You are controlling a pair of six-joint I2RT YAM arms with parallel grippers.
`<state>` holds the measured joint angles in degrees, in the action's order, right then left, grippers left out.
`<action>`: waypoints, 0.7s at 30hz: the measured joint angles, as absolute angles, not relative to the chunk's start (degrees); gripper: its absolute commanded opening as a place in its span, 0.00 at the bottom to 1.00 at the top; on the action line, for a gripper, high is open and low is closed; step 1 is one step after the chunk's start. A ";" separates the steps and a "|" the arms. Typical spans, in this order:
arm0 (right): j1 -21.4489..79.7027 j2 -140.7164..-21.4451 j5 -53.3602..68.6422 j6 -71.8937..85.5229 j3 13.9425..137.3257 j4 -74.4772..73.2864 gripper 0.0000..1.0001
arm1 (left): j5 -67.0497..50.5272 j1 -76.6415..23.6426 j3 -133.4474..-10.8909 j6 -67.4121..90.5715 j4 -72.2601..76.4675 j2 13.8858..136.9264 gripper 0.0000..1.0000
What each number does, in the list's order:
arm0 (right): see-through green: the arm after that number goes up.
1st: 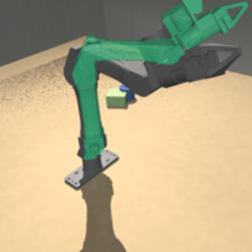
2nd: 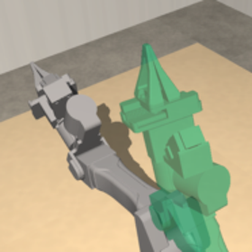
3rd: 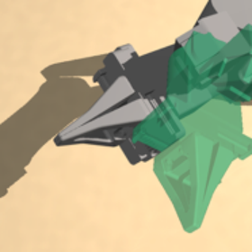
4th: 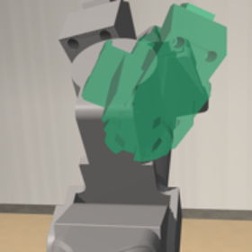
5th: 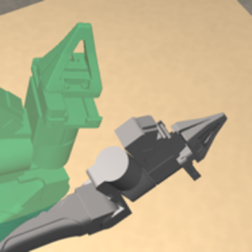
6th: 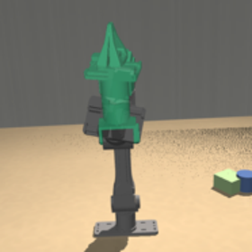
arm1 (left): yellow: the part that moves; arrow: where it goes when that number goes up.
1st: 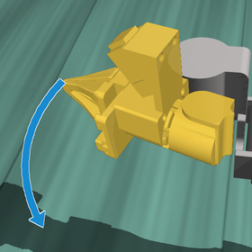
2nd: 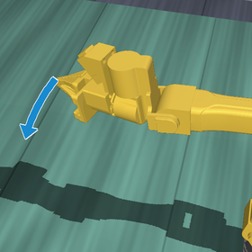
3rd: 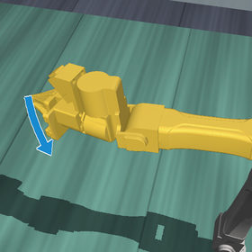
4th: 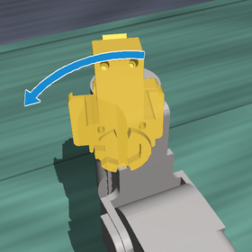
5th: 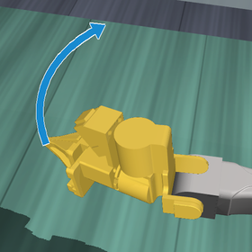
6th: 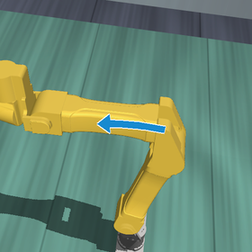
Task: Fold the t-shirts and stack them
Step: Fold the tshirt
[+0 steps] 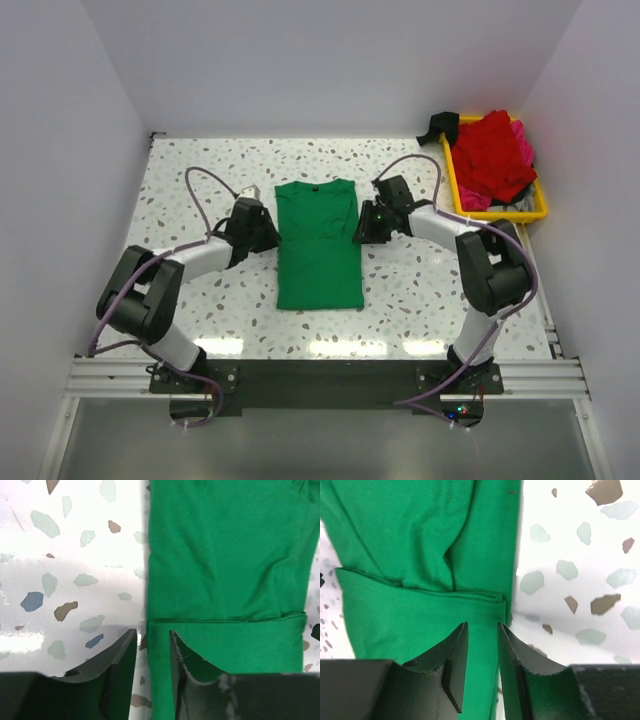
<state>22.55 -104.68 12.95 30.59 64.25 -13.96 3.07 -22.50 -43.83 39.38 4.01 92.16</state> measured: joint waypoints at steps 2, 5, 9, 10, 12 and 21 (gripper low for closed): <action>22.44 -102.94 12.95 30.52 64.23 -15.03 0.37 | 3.33 -22.46 -44.18 39.31 2.44 90.15 0.42; 22.41 -99.09 13.06 30.37 63.09 -15.57 0.39 | 3.46 -22.46 -44.36 39.22 0.01 86.56 0.45; 22.44 -92.33 14.37 30.37 58.19 -15.46 0.40 | 2.66 -22.41 -42.50 39.33 -1.93 80.29 0.47; 22.46 -90.59 14.81 30.37 56.31 -15.49 0.40 | 2.04 -22.39 -41.25 39.38 -2.24 78.41 0.47; 22.74 -87.26 15.86 30.41 52.03 -15.57 0.40 | -0.12 -22.28 -37.76 39.53 -2.26 74.87 0.47; 31.64 -77.12 17.72 33.71 36.88 -16.60 0.41 | -9.89 -23.29 -21.82 42.06 -4.01 62.19 0.48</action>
<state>31.64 -77.12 17.72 33.71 36.88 -16.60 -9.89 -23.29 -21.82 42.06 -4.01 62.19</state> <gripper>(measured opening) 0.405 0.478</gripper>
